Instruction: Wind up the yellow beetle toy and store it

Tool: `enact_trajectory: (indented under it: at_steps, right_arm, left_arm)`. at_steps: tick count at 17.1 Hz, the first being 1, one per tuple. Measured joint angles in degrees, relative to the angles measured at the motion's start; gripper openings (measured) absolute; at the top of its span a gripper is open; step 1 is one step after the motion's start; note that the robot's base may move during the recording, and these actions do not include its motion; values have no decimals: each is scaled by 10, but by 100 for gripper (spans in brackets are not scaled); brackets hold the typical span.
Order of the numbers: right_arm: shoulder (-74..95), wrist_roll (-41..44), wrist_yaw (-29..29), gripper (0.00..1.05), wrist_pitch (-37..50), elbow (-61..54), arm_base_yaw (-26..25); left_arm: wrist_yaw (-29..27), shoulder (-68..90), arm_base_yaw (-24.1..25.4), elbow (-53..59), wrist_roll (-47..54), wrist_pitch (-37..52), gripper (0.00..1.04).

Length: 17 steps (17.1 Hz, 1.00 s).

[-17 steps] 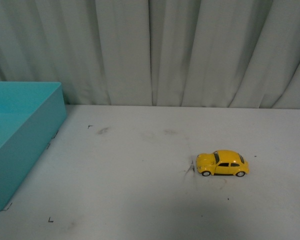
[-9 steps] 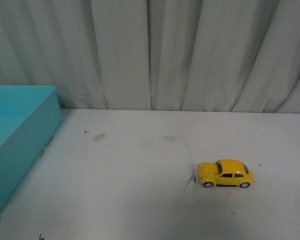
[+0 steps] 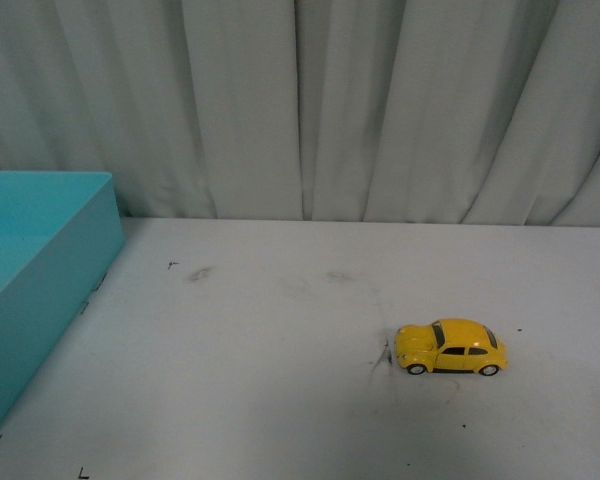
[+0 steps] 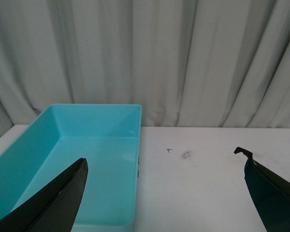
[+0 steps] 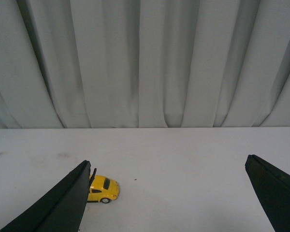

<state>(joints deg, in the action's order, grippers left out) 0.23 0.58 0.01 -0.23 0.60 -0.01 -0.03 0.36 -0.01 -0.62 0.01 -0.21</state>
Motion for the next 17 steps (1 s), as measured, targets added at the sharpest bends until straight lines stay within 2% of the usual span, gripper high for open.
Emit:
enact_trajectory:
  at_steps: [3,4,5,6,7,8,9,11,14,17]
  right_arm:
    - [0,-2,-3,98,-3,0,0]
    - [40,-35,-97,98,-71,25,-38]
    - [121,-68,-172,98,-39,39,-84]
    - [193,-88,-230,98,27,50,-130]
    - [298,-100,-294,98,141,75,-184]
    - [409,-101,-303,98,249,112,-225]
    - [485,-101,-299,98,313,141,-244]
    - [680,-97,-269,98,459,215,-250]
    - [872,-93,-259,98,525,317,-221]
    - [997,-79,-274,98,506,428,-171]
  left_arm:
    - [0,0,0,0,0,0,98]
    - [0,0,0,0,0,0,98]
    - [2,0,0,0,0,0,98]
    - [0,0,0,0,0,0,98]
    - [0,0,0,0,0,0,98]
    - [0,0,0,0,0,0,98]
    - [0,0,0,0,0,0,98]
    - [0,0,0,0,0,0,98]
    - [0,0,0,0,0,0,98]
    - [0,0,0,0,0,0,98]
